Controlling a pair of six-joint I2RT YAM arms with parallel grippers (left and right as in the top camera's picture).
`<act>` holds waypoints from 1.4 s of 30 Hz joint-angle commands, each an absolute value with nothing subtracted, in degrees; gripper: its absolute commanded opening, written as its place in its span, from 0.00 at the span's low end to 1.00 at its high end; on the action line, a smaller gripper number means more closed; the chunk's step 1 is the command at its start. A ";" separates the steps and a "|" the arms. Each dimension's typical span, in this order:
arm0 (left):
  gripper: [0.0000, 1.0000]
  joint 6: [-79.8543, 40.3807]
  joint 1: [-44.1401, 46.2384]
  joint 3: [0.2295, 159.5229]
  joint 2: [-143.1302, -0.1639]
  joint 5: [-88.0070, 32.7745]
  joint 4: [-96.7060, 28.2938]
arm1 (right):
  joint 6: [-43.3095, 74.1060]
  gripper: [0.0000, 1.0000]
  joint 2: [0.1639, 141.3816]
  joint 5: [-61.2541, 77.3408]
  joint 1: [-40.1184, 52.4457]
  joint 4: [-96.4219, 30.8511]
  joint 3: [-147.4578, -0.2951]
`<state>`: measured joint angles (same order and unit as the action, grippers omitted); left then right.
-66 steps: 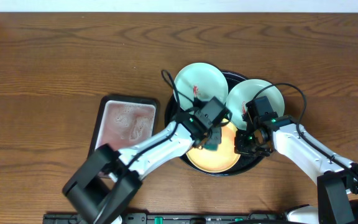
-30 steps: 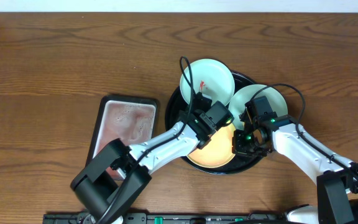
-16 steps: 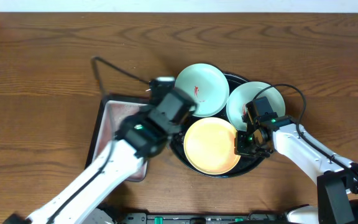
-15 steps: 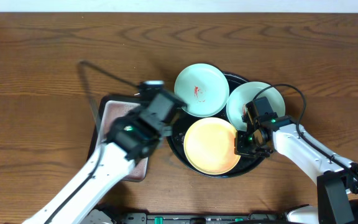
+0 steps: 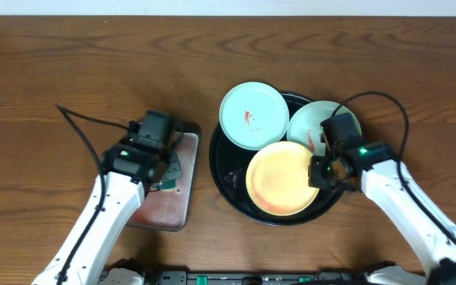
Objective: Clean dirty plates on tray and stack at the side
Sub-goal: 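Return the sponge to the basin with the left gripper and release, then lift the yellow plate with the right gripper and tilt it upright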
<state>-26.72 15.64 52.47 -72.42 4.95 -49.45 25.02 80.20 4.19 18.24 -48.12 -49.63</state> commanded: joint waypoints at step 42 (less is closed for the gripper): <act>0.85 -19.51 9.54 53.36 -63.37 -11.35 -50.48 | 15.05 0.01 76.01 -59.31 57.74 -67.09 -70.61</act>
